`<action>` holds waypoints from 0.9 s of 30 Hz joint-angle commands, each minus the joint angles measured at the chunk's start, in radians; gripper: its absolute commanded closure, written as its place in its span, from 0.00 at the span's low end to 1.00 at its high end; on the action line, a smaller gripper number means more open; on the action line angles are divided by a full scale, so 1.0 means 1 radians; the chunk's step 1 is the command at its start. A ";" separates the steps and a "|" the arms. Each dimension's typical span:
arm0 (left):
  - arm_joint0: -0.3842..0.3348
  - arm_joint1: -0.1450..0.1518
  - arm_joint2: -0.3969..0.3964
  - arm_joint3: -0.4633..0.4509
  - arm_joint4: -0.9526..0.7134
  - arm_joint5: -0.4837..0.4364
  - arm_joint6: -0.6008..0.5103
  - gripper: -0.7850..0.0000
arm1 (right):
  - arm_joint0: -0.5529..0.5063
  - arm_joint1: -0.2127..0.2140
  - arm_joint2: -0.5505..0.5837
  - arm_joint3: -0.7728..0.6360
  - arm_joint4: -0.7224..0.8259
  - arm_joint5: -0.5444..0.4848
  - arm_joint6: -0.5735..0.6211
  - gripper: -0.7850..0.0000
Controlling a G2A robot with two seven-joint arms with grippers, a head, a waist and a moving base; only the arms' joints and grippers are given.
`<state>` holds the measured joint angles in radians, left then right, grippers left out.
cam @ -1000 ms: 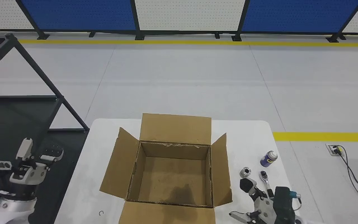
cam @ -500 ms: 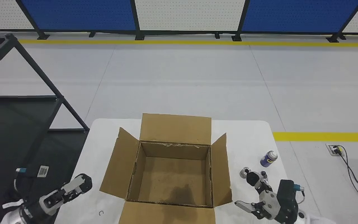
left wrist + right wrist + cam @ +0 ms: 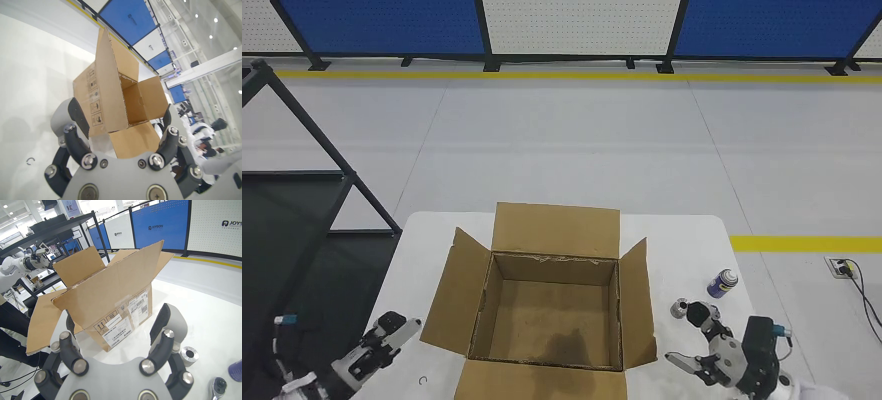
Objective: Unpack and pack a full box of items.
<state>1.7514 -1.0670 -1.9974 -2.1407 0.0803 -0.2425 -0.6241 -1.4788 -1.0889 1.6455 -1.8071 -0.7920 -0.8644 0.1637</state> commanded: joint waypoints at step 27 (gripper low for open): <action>0.039 -0.072 0.410 -0.078 0.684 0.417 0.595 1.00 | 0.138 0.036 0.007 0.174 0.126 -0.106 0.100 0.00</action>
<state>1.7957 -1.1372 -1.5920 -2.2209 0.7632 0.1670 -0.0315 -1.3381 -1.0534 1.6502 -1.6350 -0.6670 -0.9694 0.2675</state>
